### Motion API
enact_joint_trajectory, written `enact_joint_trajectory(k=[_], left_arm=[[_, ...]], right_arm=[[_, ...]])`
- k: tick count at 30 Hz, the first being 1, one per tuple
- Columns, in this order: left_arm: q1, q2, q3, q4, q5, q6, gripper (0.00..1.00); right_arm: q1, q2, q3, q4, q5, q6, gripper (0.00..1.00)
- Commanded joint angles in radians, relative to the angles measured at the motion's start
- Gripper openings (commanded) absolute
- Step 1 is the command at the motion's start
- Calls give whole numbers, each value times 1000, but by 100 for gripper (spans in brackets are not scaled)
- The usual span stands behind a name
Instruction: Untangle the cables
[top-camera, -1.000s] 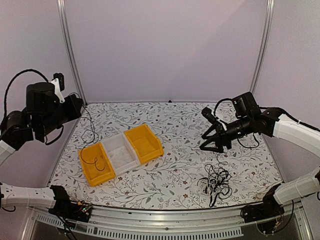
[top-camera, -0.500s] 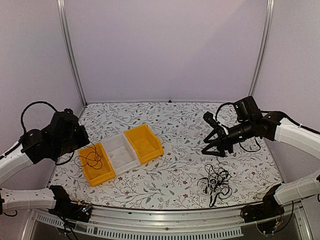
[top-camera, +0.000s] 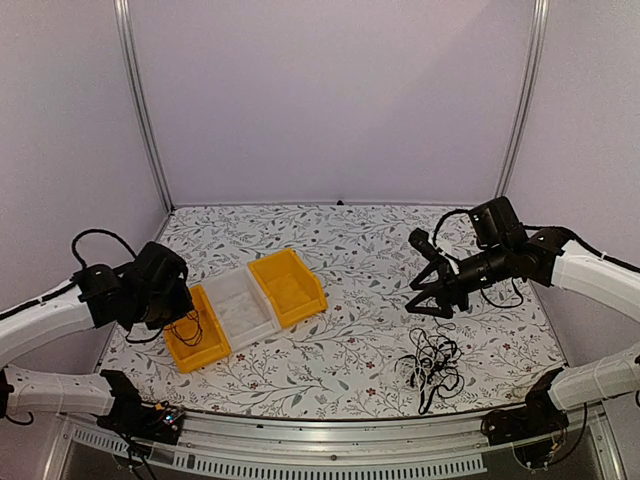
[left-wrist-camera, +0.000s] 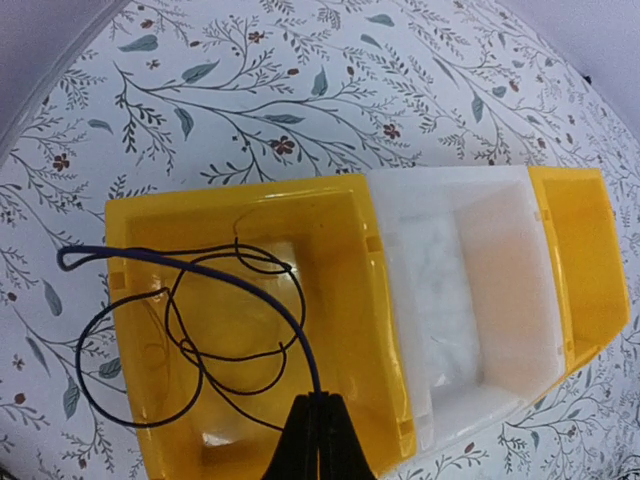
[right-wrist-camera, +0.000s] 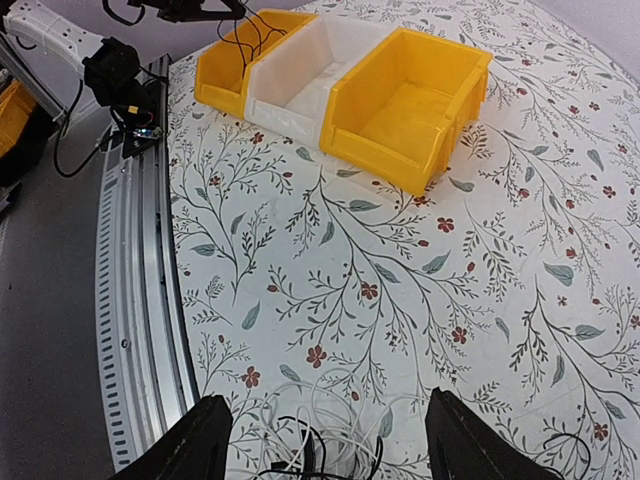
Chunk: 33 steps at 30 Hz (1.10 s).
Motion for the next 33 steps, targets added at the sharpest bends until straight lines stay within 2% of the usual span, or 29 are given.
enact_joint_trajectory(k=[1, 6, 12, 24, 30, 33], left_arm=[[21, 124, 45, -66, -5, -45, 0], [43, 251, 75, -28, 15, 36, 0], [50, 315, 28, 85, 75, 91, 0], [80, 356, -47, 163, 140, 130, 0], [78, 293, 7, 142, 173, 196, 0], [76, 226, 31, 86, 179, 180, 14]], right_arm=[[-2, -29, -21, 11, 8, -17, 71], [-2, -47, -40, 7, 11, -21, 71], [-2, -56, -45, 2, 20, -32, 71], [-2, -65, -51, 3, 30, -46, 71], [-6, -71, -24, -19, 42, -48, 71], [-33, -80, -13, -37, 24, -38, 71]])
